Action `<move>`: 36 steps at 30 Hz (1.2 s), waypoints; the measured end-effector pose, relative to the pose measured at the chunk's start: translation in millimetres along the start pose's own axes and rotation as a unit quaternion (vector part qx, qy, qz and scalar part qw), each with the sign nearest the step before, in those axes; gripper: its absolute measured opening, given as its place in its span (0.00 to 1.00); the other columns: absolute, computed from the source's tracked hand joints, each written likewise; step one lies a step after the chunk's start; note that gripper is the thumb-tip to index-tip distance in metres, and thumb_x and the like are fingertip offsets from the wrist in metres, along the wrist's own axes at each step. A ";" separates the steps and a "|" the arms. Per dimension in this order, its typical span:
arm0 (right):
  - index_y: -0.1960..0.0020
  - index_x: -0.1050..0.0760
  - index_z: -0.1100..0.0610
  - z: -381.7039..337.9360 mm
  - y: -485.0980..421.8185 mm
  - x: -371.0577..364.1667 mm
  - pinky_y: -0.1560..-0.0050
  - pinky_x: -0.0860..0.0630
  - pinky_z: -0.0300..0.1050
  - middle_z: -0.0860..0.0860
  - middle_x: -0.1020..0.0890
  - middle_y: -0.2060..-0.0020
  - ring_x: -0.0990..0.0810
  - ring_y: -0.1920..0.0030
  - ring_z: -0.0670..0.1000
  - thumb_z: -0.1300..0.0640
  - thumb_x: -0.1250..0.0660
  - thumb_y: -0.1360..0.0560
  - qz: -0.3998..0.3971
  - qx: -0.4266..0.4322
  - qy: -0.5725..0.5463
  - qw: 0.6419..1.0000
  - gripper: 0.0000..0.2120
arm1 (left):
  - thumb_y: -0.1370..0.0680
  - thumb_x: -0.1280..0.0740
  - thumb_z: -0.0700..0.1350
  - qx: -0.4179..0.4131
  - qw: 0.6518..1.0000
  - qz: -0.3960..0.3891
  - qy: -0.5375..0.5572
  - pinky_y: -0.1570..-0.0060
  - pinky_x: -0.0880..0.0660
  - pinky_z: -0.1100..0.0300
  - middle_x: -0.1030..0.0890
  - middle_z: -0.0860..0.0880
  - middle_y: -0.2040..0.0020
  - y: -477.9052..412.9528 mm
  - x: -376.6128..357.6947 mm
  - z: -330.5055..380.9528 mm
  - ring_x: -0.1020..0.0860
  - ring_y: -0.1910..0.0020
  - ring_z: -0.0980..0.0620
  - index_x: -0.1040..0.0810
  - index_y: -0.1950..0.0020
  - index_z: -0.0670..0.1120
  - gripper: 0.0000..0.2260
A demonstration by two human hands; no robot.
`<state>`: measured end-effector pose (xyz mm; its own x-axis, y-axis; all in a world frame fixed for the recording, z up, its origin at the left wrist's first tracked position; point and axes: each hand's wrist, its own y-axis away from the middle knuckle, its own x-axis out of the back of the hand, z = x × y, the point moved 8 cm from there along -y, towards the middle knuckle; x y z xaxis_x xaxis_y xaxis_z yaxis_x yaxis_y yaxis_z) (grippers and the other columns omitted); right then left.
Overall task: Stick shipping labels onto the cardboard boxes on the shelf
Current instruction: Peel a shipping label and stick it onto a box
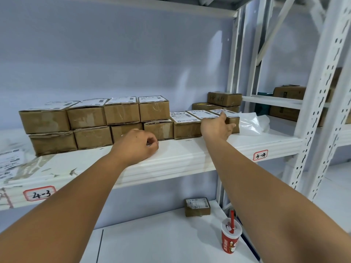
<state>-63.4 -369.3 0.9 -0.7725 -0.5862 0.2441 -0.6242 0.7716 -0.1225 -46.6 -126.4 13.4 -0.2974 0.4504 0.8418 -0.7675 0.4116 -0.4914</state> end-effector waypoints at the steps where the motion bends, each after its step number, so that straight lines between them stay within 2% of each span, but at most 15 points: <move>1: 0.23 0.50 0.49 -0.1 -0.3 -1.5 0.26 0.45 0.55 0.62 0.59 0.24 0.52 0.24 0.62 0.57 0.38 0.23 -0.008 0.003 0.009 1.000 0.33 | 0.23 0.38 0.52 0.000 1.000 -0.001 -0.001 0.57 0.34 0.60 0.26 0.61 0.61 0.1 0.4 0.5 0.30 0.51 0.56 0.20 0.53 0.55 0.08; 7: 0.23 0.49 0.53 0.1 0.2 -6.3 0.26 0.44 0.55 0.65 0.58 0.25 0.51 0.24 0.63 0.62 0.41 0.23 -0.036 0.027 0.063 0.997 0.31 | 0.23 0.39 0.51 0.004 1.000 0.000 -0.006 0.59 0.35 0.60 0.24 0.59 0.59 0.8 1.0 0.4 0.32 0.52 0.57 0.20 0.53 0.55 0.08; 12: 0.25 0.43 0.49 -3.8 3.1 -3.1 0.27 0.41 0.54 0.63 0.56 0.24 0.49 0.25 0.62 0.63 0.39 0.23 -0.006 0.059 0.059 0.996 0.29 | 0.23 0.38 0.51 0.002 1.000 0.002 -0.002 0.60 0.35 0.60 0.24 0.59 0.59 0.1 0.9 -0.3 0.31 0.52 0.57 0.20 0.53 0.55 0.08; 17: 0.34 0.31 0.51 -11.3 7.3 -0.5 0.30 0.38 0.52 0.59 0.45 0.27 0.43 0.28 0.59 0.60 0.37 0.23 0.033 0.135 0.041 0.989 0.18 | 0.23 0.38 0.50 -0.012 1.000 0.016 -0.005 0.63 0.36 0.61 0.23 0.58 0.59 2.2 6.1 6.4 0.29 0.52 0.56 0.20 0.52 0.53 0.07; 20: 0.44 0.24 0.53 -17.3 9.9 -0.3 0.32 0.36 0.48 0.55 0.34 0.34 0.37 0.32 0.56 0.60 0.38 0.24 0.040 0.173 0.055 0.983 0.10 | 0.23 0.38 0.49 -0.005 1.000 0.021 -0.011 0.62 0.35 0.61 0.23 0.56 0.58 2.2 6.8 7.6 0.28 0.52 0.55 0.20 0.52 0.52 0.07; 22: 0.48 0.22 0.53 -24.0 15.0 -0.1 0.36 0.34 0.46 0.55 0.28 0.39 0.33 0.36 0.56 0.59 0.38 0.23 0.045 0.207 0.086 0.974 0.08 | 0.22 0.40 0.47 0.002 0.998 0.045 -0.038 0.63 0.34 0.60 0.22 0.54 0.58 2.4 10.6 8.7 0.28 0.53 0.53 0.21 0.51 0.50 0.08; 24: 0.50 0.21 0.55 -31.1 21.8 -4.0 0.44 0.31 0.44 0.54 0.23 0.45 0.27 0.42 0.55 0.61 0.40 0.24 0.023 0.248 0.086 0.965 0.09 | 0.22 0.43 0.44 -0.028 0.992 0.079 -0.095 0.63 0.31 0.59 0.22 0.52 0.57 1.8 14.9 14.7 0.27 0.52 0.51 0.22 0.50 0.49 0.10; 27: 0.51 0.22 0.55 -39.7 33.0 -14.1 0.54 0.27 0.44 0.52 0.19 0.53 0.22 0.52 0.53 0.62 0.41 0.25 -0.037 0.291 0.080 0.953 0.09 | 0.22 0.43 0.42 -0.085 0.978 0.082 -0.174 0.64 0.29 0.58 0.20 0.52 0.56 -1.4 12.7 30.2 0.27 0.49 0.51 0.23 0.50 0.50 0.10; 30: 0.50 0.23 0.53 -51.8 29.3 -15.4 0.55 0.25 0.46 0.50 0.18 0.55 0.22 0.53 0.52 0.61 0.41 0.25 -0.050 0.314 0.096 0.943 0.10 | 0.23 0.39 0.41 -0.146 0.964 0.108 -0.195 0.68 0.30 0.58 0.20 0.51 0.57 -14.4 15.8 58.6 0.26 0.50 0.49 0.22 0.51 0.47 0.07; 32: 0.49 0.24 0.52 -64.1 12.7 -16.1 0.52 0.24 0.49 0.51 0.18 0.54 0.22 0.52 0.54 0.60 0.40 0.25 -0.043 0.320 0.105 0.941 0.09 | 0.31 0.30 0.38 -0.218 0.937 0.147 -0.231 0.73 0.33 0.61 0.20 0.51 0.64 -28.6 17.9 85.7 0.23 0.59 0.47 0.20 0.58 0.46 0.05; 34: 0.49 0.23 0.53 -75.9 -9.5 -13.6 0.50 0.23 0.50 0.53 0.18 0.52 0.22 0.50 0.56 0.59 0.39 0.26 -0.023 0.317 0.124 0.940 0.09 | 0.37 0.27 0.38 -0.264 0.911 0.160 -0.274 0.73 0.33 0.62 0.22 0.50 0.68 -39.7 15.0 110.5 0.23 0.64 0.47 0.20 0.63 0.47 0.07; 36: 0.48 0.23 0.55 -80.6 -42.8 -18.2 0.49 0.24 0.49 0.55 0.18 0.51 0.22 0.48 0.57 0.57 0.37 0.26 -0.027 0.294 0.170 0.940 0.09 | 0.33 0.30 0.40 -0.287 0.901 0.150 -0.290 0.68 0.31 0.60 0.20 0.50 0.62 -53.6 2.0 130.0 0.23 0.59 0.48 0.19 0.57 0.48 0.07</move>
<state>-13.2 -371.8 79.3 -0.7187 -0.4298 0.5466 -0.6948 0.4151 -0.5873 -79.9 -250.6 70.5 -0.8168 0.1892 0.5450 -0.2324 0.7567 -0.6111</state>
